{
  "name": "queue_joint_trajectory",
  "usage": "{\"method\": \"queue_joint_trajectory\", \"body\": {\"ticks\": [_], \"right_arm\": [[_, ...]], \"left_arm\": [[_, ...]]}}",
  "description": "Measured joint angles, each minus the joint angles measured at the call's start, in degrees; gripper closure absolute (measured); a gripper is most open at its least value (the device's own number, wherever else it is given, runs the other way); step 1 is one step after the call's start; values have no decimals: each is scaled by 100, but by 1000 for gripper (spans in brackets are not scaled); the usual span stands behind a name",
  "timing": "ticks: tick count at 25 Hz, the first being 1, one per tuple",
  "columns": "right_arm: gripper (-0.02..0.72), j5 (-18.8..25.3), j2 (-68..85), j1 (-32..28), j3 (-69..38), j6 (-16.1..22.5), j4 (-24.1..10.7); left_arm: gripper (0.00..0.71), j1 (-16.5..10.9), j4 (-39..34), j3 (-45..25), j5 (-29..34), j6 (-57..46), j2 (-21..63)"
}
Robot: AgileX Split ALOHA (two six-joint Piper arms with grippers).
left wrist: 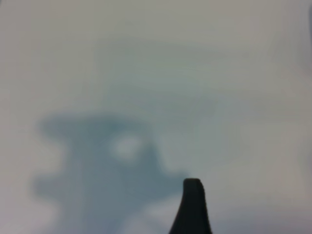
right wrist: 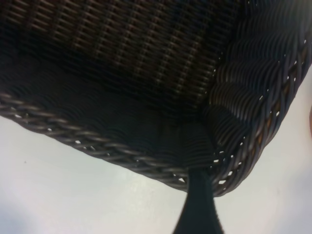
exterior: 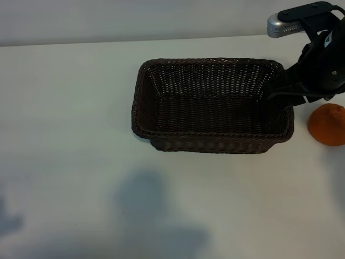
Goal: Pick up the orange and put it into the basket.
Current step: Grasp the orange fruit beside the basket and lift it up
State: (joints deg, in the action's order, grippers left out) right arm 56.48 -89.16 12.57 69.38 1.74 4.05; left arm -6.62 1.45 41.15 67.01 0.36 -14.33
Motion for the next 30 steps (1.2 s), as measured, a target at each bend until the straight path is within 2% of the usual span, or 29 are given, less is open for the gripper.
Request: {"method": "queue_joint_trajectory", "body": {"ticks": [8, 12, 21, 25, 30], "right_arm": [[178, 0, 0, 0, 7, -88, 0], [178, 0, 0, 0, 7, -106, 0], [189, -258, 0, 0, 7, -117, -40], [205, -348, -16, 0, 7, -43, -440], [205, -536, -167, -168, 7, 406, -1211]], "left_arm": [[114, 0, -7, -1062, -66, -36, 742], [114, 0, -14, -1194, -373, -36, 761], [115, 0, -31, -1224, -442, 6, 763], [114, 0, -31, -1224, -453, 6, 763], [114, 0, -31, -1231, -457, 6, 763]]}}
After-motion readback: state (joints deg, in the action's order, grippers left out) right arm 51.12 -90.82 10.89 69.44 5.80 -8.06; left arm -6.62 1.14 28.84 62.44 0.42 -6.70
